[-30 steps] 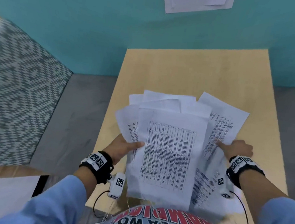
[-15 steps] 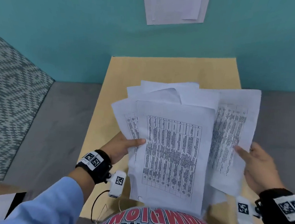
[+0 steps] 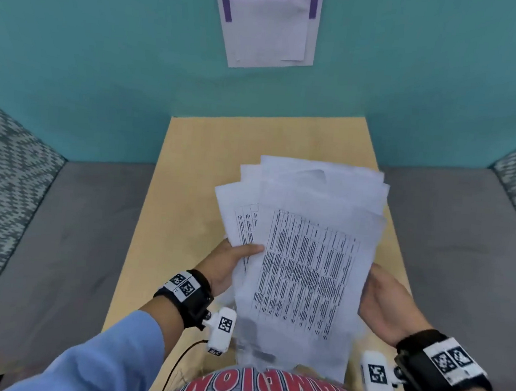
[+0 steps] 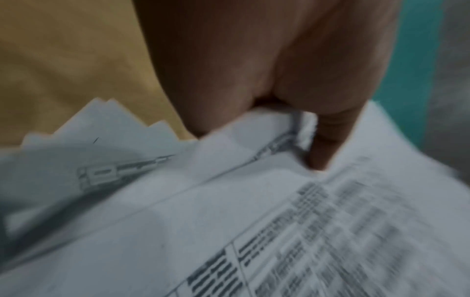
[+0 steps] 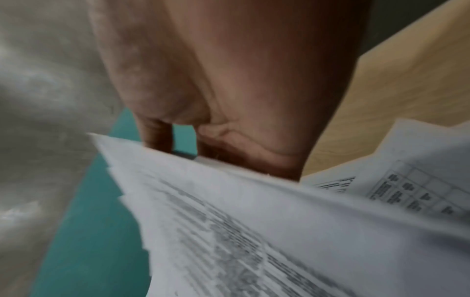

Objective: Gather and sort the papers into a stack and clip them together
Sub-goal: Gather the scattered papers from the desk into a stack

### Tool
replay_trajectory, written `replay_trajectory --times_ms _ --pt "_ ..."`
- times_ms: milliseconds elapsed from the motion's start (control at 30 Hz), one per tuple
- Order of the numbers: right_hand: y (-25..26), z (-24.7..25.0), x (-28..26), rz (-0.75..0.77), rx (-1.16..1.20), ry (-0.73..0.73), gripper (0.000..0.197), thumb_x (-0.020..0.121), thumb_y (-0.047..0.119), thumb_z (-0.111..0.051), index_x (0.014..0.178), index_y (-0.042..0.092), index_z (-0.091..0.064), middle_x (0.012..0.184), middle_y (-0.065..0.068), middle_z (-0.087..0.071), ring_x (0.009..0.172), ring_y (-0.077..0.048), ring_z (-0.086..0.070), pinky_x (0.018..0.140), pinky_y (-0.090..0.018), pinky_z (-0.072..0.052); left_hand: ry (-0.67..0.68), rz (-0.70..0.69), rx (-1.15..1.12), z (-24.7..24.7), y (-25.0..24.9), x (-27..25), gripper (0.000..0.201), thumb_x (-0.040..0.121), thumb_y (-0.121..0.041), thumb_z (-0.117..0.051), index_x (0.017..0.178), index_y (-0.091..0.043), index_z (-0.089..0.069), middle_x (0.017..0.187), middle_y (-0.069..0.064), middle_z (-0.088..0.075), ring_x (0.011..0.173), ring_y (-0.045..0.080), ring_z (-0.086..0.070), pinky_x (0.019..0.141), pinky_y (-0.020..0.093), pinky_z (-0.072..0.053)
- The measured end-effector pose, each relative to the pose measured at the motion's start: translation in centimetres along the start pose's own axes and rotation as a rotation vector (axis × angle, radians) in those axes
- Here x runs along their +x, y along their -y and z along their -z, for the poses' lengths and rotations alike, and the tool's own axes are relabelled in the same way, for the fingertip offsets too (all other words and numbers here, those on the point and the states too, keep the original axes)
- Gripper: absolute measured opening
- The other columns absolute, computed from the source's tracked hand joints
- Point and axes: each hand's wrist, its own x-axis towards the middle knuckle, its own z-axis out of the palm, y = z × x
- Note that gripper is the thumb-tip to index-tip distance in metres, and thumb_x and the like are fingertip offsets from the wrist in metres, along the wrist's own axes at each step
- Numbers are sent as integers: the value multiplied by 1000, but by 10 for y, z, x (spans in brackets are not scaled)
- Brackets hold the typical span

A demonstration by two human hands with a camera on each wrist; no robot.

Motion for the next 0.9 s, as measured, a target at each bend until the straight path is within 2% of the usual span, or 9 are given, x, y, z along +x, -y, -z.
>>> replay_trajectory --times_ms 67,133,200,300,400,467,533,667,900 --pt "6 -7 -8 81 -3 99 50 110 41 -34 149 18 -54 146 -10 -64 133 -30 -62 110 -55 -49 -80 -111 107 2 -6 -10 38 96 0 -72 125 -24 -70 131 5 -77 119 19 -74 95 29 -61" --pt "8 -16 -11 226 -146 102 49 101 36 -56 146 17 -55 141 -6 -68 130 -26 -65 106 -48 -53 -117 -215 141 7 -13 -21 49 94 -1 -75 130 -32 -63 126 -7 -79 116 11 -75 100 31 -59" --pt "12 -31 -14 383 -311 -10 49 87 18 -77 133 16 -63 128 2 -76 120 -17 -71 97 -31 -59 -141 -298 138 13 -21 -32 56 93 -2 -77 141 -24 -58 130 -4 -77 121 16 -74 104 38 -58" --pt "10 -41 -11 559 -560 -161 42 85 10 -81 125 17 -69 117 15 -78 109 -1 -73 88 -13 -56 -146 -386 173 20 -25 -42 57 88 -8 -83 141 -11 -62 134 6 -76 126 25 -72 106 44 -56" --pt "-13 -35 5 464 -708 -184 36 84 29 -85 118 23 -75 112 8 -81 109 -8 -75 95 -28 -58 -154 -339 208 23 -11 -46 54 83 -9 -87 133 -9 -68 126 6 -79 120 25 -75 107 48 -56" --pt "-33 -30 18 356 -799 -192 25 80 45 -84 98 27 -79 92 2 -83 95 -15 -79 86 -40 -61 -168 -277 238 24 4 -45 48 84 -5 -86 129 -11 -71 122 5 -81 115 22 -77 108 53 -57" --pt "-43 -28 25 345 -807 -197 9 84 37 -81 83 34 -73 70 20 -76 72 8 -72 69 -28 -55 -215 -262 232 26 11 -45 40 85 -5 -86 122 -13 -74 118 3 -82 111 19 -78 107 57 -56" --pt "-24 -39 26 483 -707 -225 27 89 17 -80 114 10 -75 94 14 -75 80 22 -67 71 0 -47 -241 -358 207 22 -12 -50 36 84 -4 -86 117 -15 -76 113 1 -84 106 17 -79 102 48 -60" --pt "-2 -39 30 587 -659 -252 25 83 21 -85 106 14 -79 90 15 -81 73 2 -71 67 -7 -53 -177 -478 262 26 -40 -51 30 86 3 -82 104 -21 -80 103 -4 -85 96 10 -79 91 28 -62"
